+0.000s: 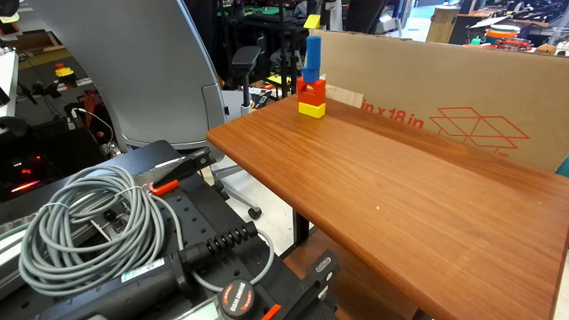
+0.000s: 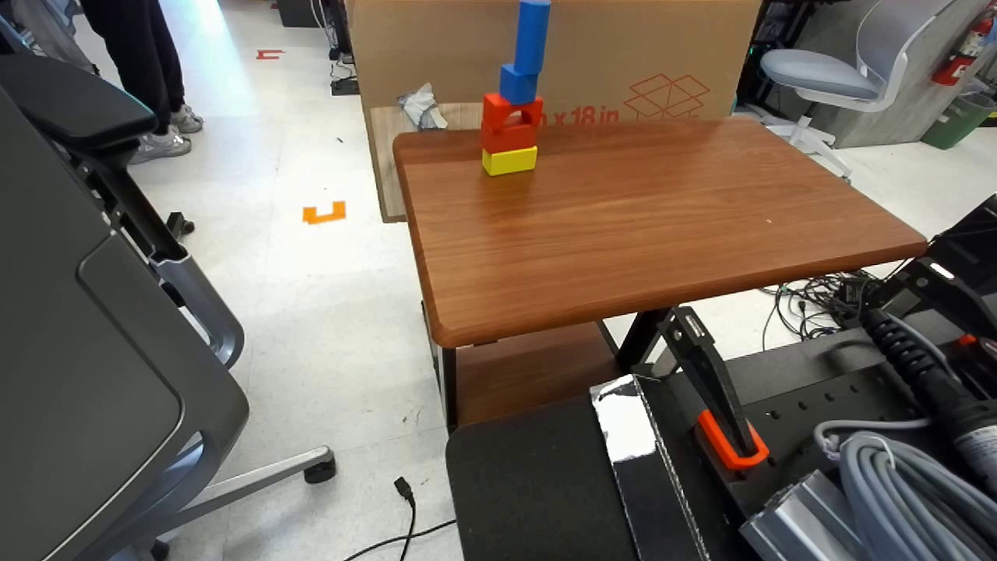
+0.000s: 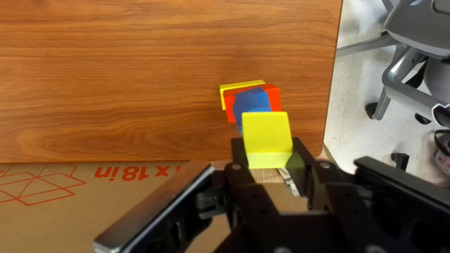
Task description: Remove the yellow toy from the top of the toy tower and put it on the table
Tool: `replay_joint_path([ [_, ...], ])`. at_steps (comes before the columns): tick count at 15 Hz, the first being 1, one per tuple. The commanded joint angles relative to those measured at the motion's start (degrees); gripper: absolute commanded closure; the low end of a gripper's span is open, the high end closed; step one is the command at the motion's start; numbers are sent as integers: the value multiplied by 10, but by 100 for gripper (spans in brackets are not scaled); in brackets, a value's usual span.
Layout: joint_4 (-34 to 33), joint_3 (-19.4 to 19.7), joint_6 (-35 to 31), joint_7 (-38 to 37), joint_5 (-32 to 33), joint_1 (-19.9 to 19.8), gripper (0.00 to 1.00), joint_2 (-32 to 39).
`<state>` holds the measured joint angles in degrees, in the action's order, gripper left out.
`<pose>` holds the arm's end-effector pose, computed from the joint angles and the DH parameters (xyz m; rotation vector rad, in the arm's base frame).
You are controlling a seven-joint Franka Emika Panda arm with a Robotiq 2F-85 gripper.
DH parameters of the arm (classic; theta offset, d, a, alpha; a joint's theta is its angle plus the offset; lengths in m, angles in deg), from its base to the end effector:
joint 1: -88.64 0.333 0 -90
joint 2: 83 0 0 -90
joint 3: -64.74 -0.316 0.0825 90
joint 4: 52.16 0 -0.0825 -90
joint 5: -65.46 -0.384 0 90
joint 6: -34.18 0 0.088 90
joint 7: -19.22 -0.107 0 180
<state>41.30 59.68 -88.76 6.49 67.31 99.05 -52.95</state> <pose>0.6599 0.1737 0.3153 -3.1256 -0.0842 0.0183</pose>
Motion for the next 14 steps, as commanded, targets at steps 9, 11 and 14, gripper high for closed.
replay_joint_path([
  [9,-19,37,31,62,-63,-104,92,-11],
  [11,-48,48,51,70,-60,-119,92,26],
  [14,-94,55,86,78,-59,-136,92,81],
])
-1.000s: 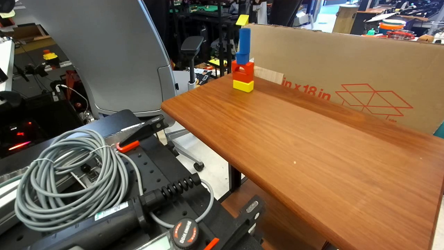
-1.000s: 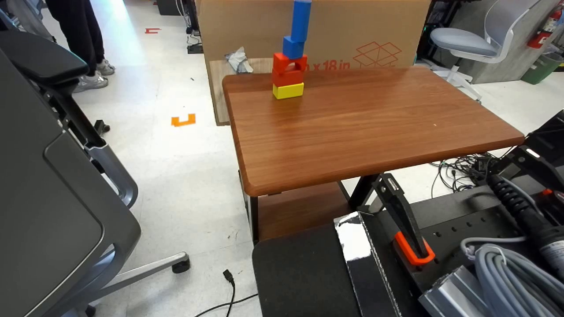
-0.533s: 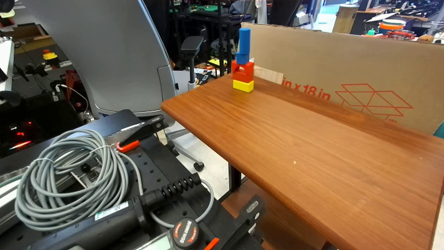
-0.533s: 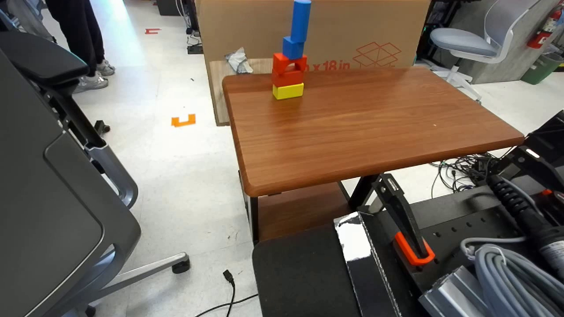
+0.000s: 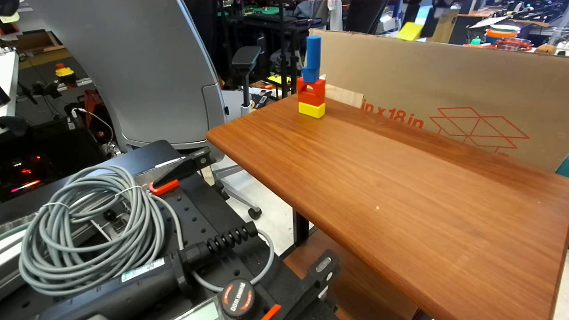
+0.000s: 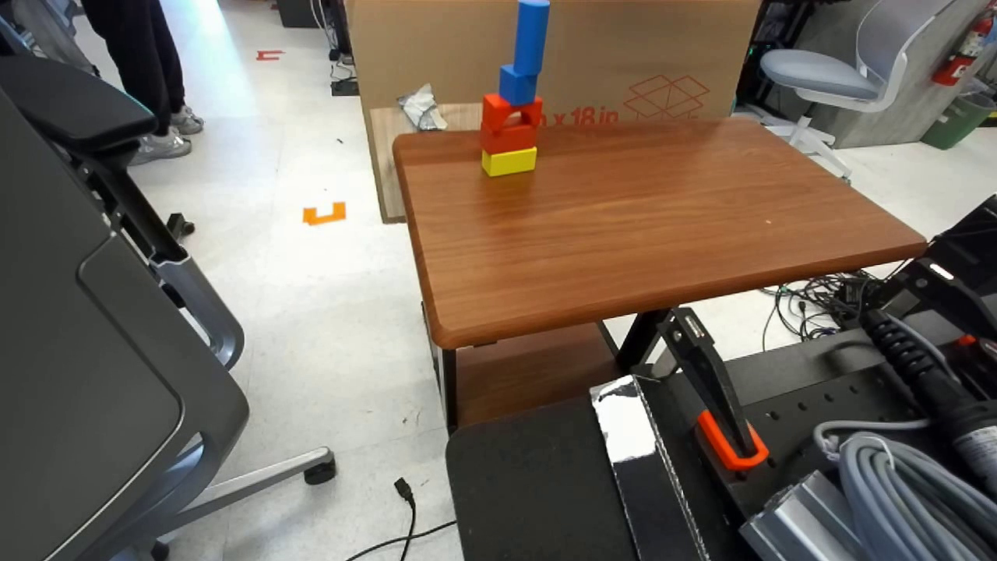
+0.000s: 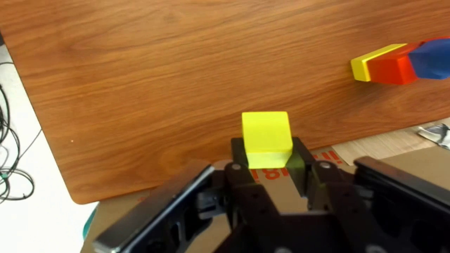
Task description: Remove the yellow toy from the top of the toy tower and put it on the table
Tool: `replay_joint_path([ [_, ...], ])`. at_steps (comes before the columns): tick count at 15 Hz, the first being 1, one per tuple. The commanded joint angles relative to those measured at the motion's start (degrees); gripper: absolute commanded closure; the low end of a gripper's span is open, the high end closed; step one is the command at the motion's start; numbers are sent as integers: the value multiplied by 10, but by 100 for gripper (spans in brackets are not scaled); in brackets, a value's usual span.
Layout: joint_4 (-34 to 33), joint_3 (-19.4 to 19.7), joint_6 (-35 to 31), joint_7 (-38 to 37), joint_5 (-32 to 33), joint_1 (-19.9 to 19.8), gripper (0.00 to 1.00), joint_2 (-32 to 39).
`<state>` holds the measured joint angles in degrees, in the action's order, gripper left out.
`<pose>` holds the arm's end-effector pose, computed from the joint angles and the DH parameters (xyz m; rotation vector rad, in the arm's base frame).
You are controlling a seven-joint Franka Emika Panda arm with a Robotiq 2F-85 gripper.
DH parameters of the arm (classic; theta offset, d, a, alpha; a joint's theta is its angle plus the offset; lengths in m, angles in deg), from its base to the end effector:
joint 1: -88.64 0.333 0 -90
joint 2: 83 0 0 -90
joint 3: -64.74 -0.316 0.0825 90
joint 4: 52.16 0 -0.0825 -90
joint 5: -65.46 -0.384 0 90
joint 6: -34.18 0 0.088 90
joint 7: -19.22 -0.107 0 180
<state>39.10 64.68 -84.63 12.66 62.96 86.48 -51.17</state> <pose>0.6829 -0.0229 0.3042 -3.0926 0.2693 0.1182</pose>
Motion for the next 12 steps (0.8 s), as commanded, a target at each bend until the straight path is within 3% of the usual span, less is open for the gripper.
replay_joint_path([
  [1,-91,4,55,17,-17,-14,92,83],
  [12,-327,17,159,-32,10,14,92,290],
])
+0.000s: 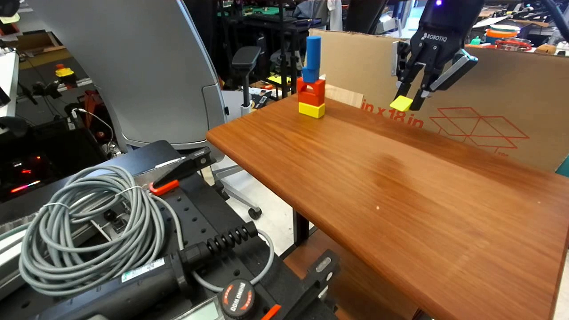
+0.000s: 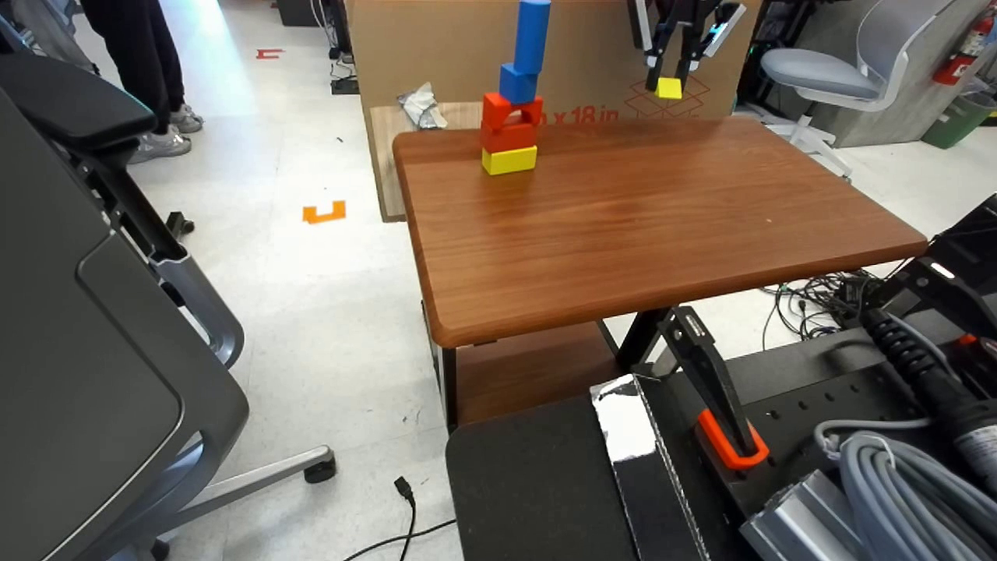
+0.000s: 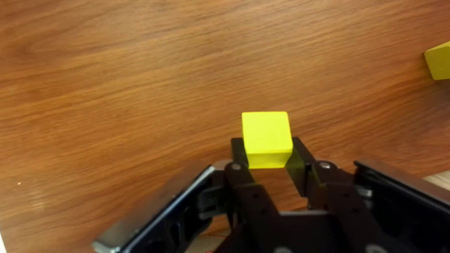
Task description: Remove the yellow toy from the top of the toy tower and put it on the table
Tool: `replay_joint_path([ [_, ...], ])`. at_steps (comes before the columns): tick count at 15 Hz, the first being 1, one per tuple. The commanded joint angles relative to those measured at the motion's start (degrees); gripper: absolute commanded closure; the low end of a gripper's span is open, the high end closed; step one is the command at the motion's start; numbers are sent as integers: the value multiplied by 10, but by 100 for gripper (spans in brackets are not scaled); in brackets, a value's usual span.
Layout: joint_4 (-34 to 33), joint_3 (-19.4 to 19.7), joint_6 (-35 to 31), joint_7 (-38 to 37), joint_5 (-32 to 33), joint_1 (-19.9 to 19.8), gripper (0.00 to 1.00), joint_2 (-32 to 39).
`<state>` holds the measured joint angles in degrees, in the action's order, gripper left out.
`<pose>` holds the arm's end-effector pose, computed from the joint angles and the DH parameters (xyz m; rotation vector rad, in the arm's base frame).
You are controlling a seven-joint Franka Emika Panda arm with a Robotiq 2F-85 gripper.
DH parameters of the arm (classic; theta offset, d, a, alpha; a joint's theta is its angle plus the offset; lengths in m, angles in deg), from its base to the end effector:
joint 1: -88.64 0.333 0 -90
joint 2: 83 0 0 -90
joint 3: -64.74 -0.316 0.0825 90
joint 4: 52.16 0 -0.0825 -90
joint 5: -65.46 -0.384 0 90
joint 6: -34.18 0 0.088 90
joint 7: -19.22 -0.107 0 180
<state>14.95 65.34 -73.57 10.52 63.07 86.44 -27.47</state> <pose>0.7320 -0.0307 0.1802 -3.0819 0.3329 0.4067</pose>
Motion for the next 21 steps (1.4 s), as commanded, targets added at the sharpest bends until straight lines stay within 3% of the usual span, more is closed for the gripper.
replay_joint_path([
  [1,-98,11,58,-9,9,16,92,65],
  [14,-245,38,196,-30,55,32,92,194],
  [15,-254,38,204,-31,58,33,55,199],
  [16,-263,39,210,-31,61,34,41,203],
  [21,-250,30,185,-17,65,35,4,170],
])
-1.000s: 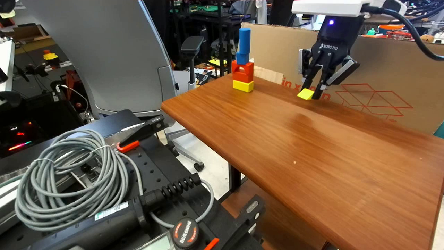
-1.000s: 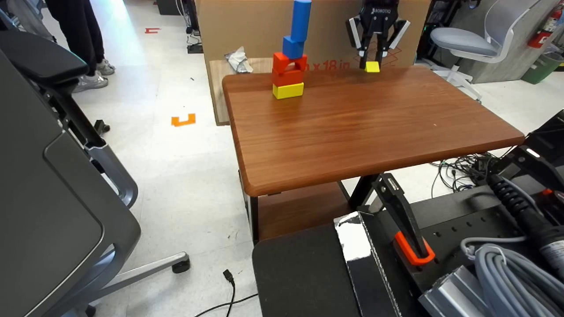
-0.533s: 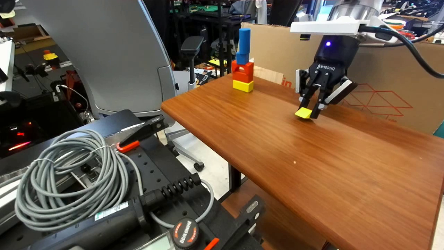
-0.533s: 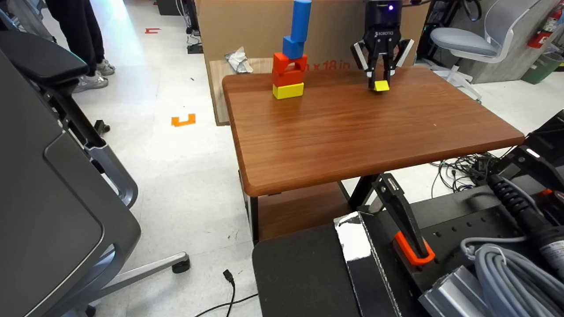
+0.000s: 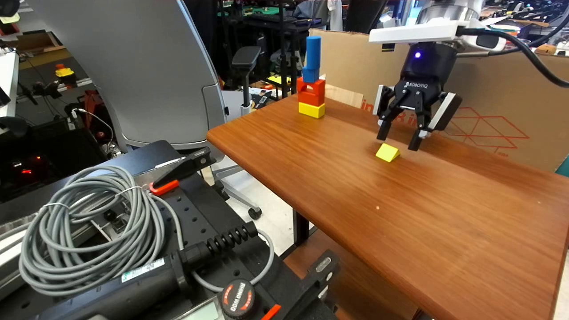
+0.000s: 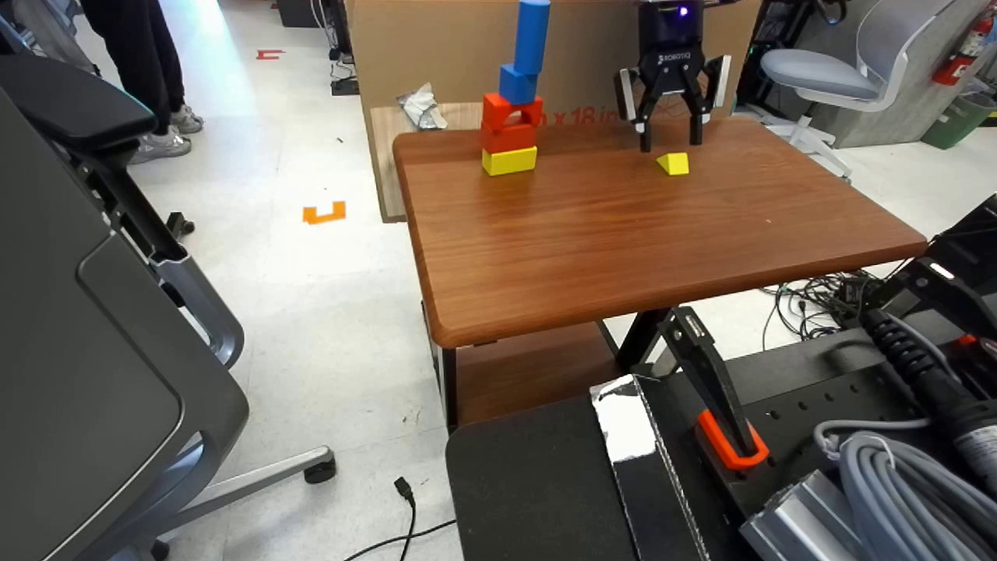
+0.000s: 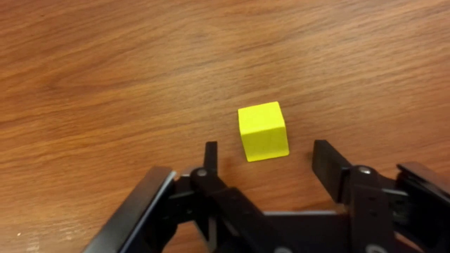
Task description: Remove the yellow toy from the top of the toy tower and put it on the table
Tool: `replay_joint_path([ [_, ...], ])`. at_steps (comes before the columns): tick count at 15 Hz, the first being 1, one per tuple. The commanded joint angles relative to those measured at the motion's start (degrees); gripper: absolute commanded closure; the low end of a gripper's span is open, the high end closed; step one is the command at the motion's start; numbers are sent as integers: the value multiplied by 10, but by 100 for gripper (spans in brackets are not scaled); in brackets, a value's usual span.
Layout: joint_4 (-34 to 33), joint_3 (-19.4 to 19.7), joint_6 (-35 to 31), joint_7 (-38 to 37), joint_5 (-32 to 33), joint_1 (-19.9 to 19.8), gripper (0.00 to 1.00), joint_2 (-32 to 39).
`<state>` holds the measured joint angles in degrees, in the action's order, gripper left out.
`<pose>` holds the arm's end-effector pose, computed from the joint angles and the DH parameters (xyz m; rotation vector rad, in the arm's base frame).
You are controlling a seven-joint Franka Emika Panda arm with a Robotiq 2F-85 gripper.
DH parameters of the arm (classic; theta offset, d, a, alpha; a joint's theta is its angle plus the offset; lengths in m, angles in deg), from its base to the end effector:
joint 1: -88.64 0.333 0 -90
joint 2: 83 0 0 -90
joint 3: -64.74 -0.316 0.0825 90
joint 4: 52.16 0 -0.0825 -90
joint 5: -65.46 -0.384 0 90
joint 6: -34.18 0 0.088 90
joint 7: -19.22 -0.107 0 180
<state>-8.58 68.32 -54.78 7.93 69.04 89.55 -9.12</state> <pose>0.7317 -0.0217 0.1030 2.8740 -0.2870 -0.7132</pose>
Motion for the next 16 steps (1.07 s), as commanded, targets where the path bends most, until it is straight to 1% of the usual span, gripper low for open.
replay_joint_path([
  [1,-3,-1,-22,11,3,4,1,-34],
  [7,67,-17,-127,44,-6,3,0,-171],
  [10,137,-31,-173,69,-11,2,0,-249],
  [12,182,-39,-179,86,-10,2,0,-293],
  [13,90,-31,-151,66,-6,3,0,-229],
  [14,103,-32,-150,67,-6,4,0,-243],
  [16,103,-32,-150,67,-6,3,0,-242],
])
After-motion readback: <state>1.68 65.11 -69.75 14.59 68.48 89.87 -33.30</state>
